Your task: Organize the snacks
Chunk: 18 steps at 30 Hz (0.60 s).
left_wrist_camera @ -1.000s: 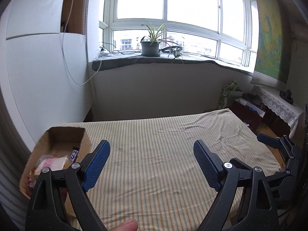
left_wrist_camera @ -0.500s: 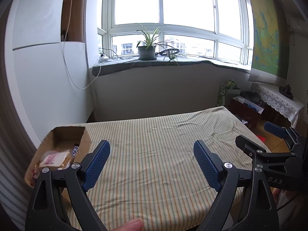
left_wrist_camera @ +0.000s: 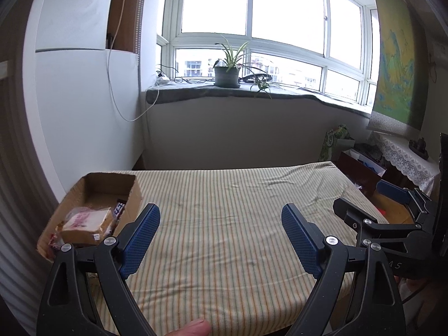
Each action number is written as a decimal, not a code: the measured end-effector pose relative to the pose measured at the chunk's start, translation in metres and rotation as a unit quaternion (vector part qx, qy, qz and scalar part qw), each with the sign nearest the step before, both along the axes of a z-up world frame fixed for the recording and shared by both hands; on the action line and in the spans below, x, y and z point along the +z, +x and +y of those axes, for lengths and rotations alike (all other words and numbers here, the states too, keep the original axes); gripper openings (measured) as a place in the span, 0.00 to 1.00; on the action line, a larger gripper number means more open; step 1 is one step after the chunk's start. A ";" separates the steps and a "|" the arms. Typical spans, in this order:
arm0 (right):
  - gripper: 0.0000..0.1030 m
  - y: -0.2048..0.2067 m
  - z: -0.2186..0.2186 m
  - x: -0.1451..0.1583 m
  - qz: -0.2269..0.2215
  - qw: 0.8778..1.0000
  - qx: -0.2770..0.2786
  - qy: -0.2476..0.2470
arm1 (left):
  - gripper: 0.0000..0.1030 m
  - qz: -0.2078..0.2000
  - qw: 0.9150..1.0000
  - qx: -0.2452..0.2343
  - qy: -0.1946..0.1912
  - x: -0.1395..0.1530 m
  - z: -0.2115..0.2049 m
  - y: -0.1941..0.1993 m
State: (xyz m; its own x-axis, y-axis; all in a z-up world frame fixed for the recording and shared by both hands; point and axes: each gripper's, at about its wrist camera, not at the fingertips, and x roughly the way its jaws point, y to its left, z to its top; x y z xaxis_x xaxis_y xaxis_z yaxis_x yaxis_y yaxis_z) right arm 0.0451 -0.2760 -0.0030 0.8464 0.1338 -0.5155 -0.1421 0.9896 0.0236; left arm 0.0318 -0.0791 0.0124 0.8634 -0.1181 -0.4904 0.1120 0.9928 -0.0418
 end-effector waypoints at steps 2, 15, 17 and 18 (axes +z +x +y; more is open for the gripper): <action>1.00 0.000 0.001 0.000 0.000 1.000 0.000 0.000 | 0.86 0.000 1.000 0.001 -0.001 0.000 0.002 0.000; 1.00 0.002 0.004 0.002 0.001 1.000 0.002 -0.001 | 0.86 -0.003 1.000 0.003 -0.001 0.001 0.008 0.000; 1.00 0.002 0.004 0.002 0.002 1.000 0.002 -0.002 | 0.86 -0.003 1.000 0.003 -0.002 0.001 0.009 0.000; 1.00 0.002 0.004 0.002 0.001 1.000 0.002 -0.001 | 0.86 -0.003 1.000 0.003 -0.002 0.001 0.010 0.000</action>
